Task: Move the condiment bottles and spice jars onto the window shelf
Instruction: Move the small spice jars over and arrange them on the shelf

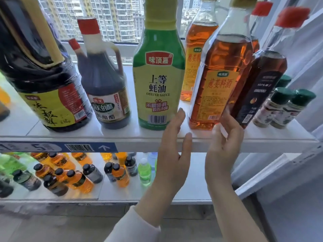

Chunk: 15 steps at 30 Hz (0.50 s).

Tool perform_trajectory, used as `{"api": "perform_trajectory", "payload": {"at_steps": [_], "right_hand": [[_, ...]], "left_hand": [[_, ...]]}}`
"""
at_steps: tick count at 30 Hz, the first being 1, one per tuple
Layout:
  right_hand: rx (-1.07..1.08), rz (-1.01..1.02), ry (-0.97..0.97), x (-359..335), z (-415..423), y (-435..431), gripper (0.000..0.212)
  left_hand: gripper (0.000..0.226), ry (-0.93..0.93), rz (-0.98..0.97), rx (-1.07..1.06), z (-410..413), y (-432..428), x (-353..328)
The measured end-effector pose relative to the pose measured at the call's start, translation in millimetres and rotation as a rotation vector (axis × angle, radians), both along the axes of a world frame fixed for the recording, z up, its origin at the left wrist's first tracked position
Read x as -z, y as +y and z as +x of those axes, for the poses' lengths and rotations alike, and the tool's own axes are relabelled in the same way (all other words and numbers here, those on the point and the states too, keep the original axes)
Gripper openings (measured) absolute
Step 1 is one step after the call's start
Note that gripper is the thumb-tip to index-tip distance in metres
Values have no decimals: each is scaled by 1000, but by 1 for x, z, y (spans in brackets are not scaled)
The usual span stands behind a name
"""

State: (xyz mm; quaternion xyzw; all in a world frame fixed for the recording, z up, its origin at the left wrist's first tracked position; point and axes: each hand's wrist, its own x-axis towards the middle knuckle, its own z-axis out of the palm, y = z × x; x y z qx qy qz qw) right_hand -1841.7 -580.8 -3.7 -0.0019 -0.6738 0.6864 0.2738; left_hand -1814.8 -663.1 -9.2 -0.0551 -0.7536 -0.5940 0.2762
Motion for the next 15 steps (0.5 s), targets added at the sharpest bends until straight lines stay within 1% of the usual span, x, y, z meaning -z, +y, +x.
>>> {"api": "perform_trajectory", "payload": {"at_steps": [3,5,7,8,11,15], "right_hand": [[-10,-31,-41,-2,-11,13,33],[-71,-20,-69,-3,-15,15,29],[-132,8,-103,-5,-18,16,25],[-145,20,-115,-7,-19,16,24],[-152,38,-117,-8,-20,19,21],[-166,37,-108,-8,-20,18,22]], "left_hand": [[53,-166,44,104,-19,15,-7],[48,-221,69,144,-31,18,-7],[38,-223,70,154,-37,19,-7],[36,-222,73,151,-39,19,-6],[32,-220,72,147,-39,18,-6],[32,-202,68,133,-38,16,-8]]}}
